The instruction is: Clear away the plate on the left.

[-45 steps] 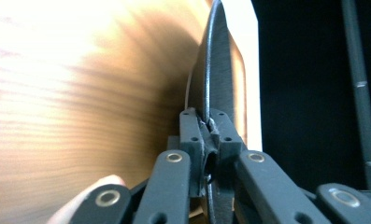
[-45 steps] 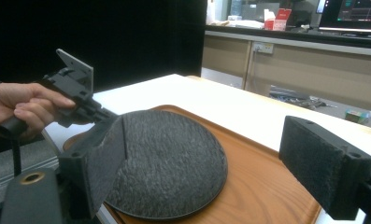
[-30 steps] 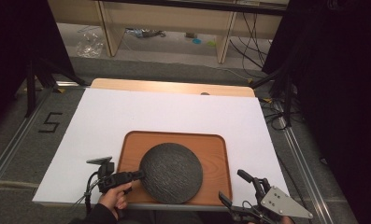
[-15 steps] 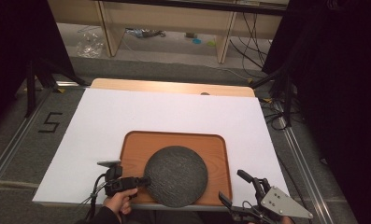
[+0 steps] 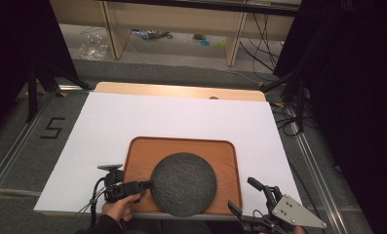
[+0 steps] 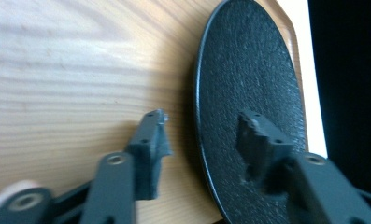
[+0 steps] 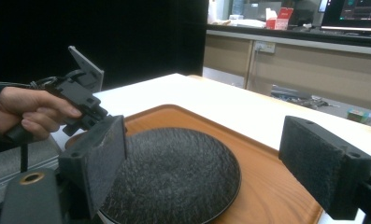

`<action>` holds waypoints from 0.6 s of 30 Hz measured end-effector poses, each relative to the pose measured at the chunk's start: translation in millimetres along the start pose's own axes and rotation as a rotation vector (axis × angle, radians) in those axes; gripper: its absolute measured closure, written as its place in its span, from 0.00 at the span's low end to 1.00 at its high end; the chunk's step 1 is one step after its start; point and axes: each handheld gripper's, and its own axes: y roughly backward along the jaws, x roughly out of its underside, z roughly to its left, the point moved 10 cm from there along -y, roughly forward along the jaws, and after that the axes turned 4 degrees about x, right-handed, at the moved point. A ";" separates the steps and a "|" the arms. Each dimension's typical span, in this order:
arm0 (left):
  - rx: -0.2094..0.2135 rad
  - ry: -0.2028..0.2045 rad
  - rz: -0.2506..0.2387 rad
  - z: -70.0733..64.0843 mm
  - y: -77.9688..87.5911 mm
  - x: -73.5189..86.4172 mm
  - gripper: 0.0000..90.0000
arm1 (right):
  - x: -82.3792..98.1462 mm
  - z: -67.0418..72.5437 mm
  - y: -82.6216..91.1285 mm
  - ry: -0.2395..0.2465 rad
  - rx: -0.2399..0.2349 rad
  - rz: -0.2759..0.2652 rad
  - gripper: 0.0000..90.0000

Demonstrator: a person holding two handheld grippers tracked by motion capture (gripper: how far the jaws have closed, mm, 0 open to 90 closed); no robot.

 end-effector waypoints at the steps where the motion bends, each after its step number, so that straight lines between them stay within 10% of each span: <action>1: 0.000 -0.007 -0.006 -0.8 0.5 -0.9 0.55 | 0.3 -0.4 0.0 -0.002 0.005 0.002 0.18; 18: -0.043 -0.146 -0.057 -12.8 12.5 -14.3 0.32 | 0.4 -0.1 0.5 0.000 0.001 0.002 0.18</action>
